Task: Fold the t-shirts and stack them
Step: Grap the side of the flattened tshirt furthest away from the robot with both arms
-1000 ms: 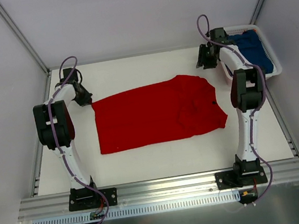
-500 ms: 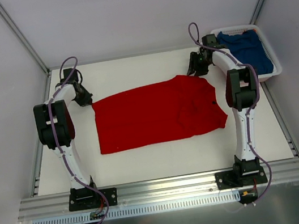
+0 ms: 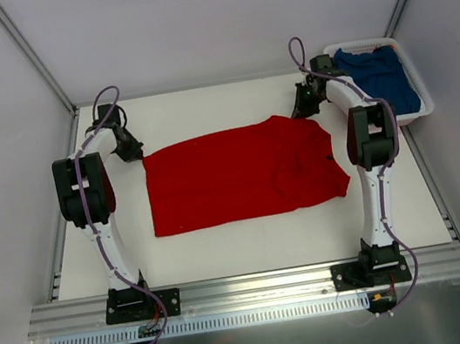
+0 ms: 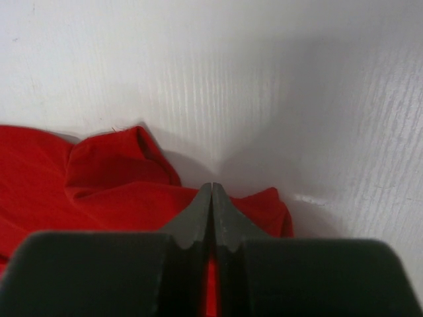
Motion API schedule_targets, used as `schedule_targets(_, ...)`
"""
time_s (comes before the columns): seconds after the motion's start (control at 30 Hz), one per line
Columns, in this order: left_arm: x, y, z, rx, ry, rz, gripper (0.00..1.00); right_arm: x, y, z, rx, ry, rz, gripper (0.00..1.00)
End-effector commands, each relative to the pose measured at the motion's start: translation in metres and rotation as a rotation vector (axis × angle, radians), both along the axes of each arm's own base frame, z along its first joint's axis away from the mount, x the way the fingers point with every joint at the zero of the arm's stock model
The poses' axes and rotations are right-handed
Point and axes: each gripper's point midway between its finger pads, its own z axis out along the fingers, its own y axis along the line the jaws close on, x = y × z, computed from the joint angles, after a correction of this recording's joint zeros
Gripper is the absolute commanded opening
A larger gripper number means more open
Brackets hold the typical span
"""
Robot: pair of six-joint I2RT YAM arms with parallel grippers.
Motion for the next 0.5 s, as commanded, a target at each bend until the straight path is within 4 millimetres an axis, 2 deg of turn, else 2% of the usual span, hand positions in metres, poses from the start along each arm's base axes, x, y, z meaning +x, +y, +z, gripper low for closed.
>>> schedule_targets(0.0,0.01,0.001,0.009,-0.015,-0.028,-0.013,0.0,0.0,0.003,0.03,-0.007,-0.057,0.02,0.0)
schedule_targets(0.17,0.014,-0.001,0.026,-0.015,-0.067,-0.02,0.0,-0.001,-0.005,0.038,-0.043,-0.08,-0.002,0.0)
schedule_targets(0.47,0.011,0.001,0.054,0.002,-0.12,-0.023,0.0,-0.005,-0.018,0.076,-0.106,-0.169,-0.041,0.0)
